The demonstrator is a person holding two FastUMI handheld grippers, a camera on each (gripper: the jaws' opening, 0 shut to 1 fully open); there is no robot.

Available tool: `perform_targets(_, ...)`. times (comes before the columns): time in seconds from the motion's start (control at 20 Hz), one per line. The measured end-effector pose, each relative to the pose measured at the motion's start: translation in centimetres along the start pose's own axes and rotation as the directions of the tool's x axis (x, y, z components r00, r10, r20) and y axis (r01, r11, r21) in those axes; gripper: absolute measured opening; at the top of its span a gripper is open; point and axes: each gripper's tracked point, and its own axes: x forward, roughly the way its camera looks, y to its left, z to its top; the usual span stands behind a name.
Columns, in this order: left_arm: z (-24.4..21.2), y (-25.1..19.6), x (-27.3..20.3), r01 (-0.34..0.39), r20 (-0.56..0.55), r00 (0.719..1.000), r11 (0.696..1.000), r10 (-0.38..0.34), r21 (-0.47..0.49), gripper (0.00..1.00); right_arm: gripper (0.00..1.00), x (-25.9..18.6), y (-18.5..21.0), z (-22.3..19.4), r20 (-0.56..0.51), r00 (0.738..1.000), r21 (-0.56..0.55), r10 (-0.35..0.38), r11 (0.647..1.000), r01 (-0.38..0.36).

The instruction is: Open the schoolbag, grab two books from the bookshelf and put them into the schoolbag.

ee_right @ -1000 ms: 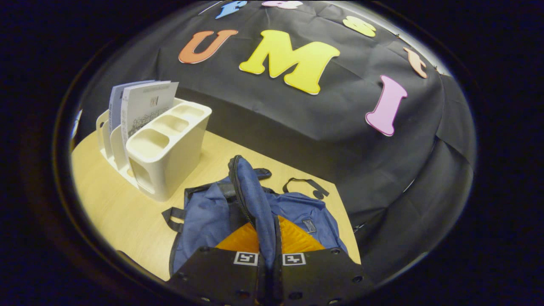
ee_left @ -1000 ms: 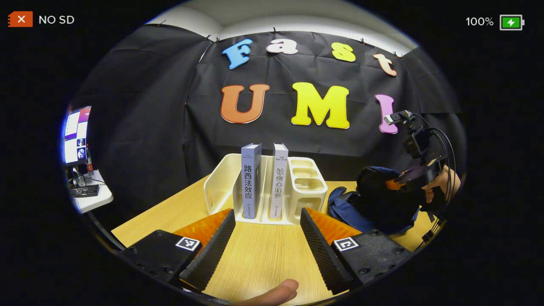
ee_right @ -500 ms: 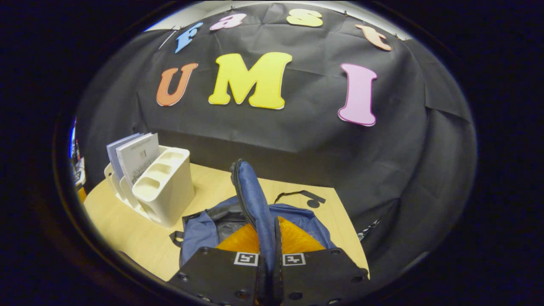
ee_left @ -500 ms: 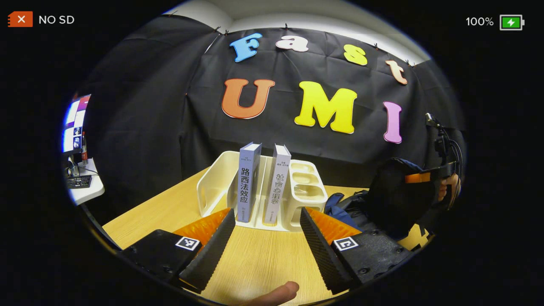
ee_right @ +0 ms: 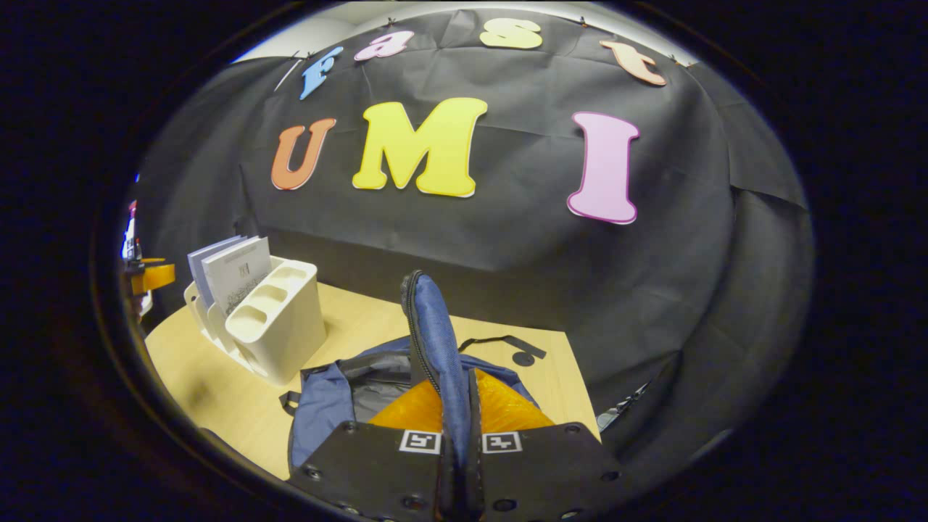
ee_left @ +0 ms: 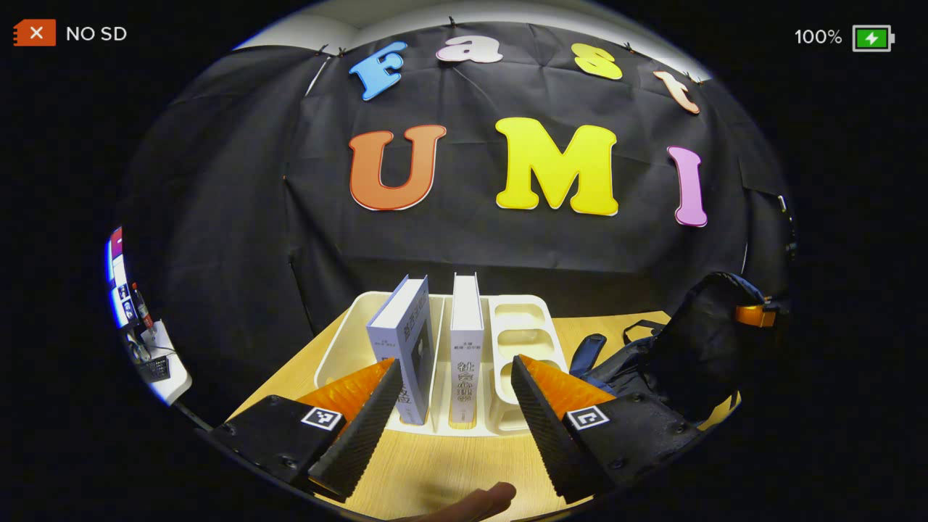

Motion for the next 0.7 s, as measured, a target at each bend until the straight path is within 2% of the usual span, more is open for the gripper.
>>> perform_targets(0.15, 2.8, -0.3, 3.2, -0.004, -0.035, 0.999, 1.0, 0.005, 0.028, 0.96, 0.06, 0.0, -0.2, -0.3, 0.0, 1.0, -0.007, 0.023, 1.0, -0.023)
perform_targets(0.2, 3.4, -0.8, 4.3, 0.014, -0.057, 0.998, 0.999, -0.012, 0.035, 0.96, 0.06, -0.1, -0.3, -0.3, 0.001, 1.0, -0.004, 0.029, 1.0, -0.029)
perform_targets(0.35, 4.3, -1.4, 7.4, 0.033, -0.158, 0.987, 0.999, -0.029, 0.025, 0.95, 0.06, 0.0, -0.6, -0.5, 0.007, 0.999, -0.01, 0.043, 0.999, -0.043)
perform_targets(0.45, 5.0, -1.3, 9.1, 0.044, -0.212, 0.977, 0.998, -0.032, 0.052, 0.94, 0.06, 0.1, -0.6, -0.8, 0.005, 0.999, -0.015, 0.052, 0.999, -0.052)
perform_targets(0.55, 4.8, -1.2, 10.7, 0.047, -0.295, 0.955, 0.997, -0.026, 0.065, 0.94, 0.06, 0.1, -0.7, -0.8, 0.011, 0.999, -0.019, 0.053, 0.998, -0.053)
perform_targets(0.7, 3.0, -1.3, 12.5, 0.065, -0.437, 0.898, 0.998, -0.048, 0.024, 0.94, 0.06, 0.1, -0.7, -0.9, 0.017, 0.998, -0.023, 0.067, 0.998, -0.066)
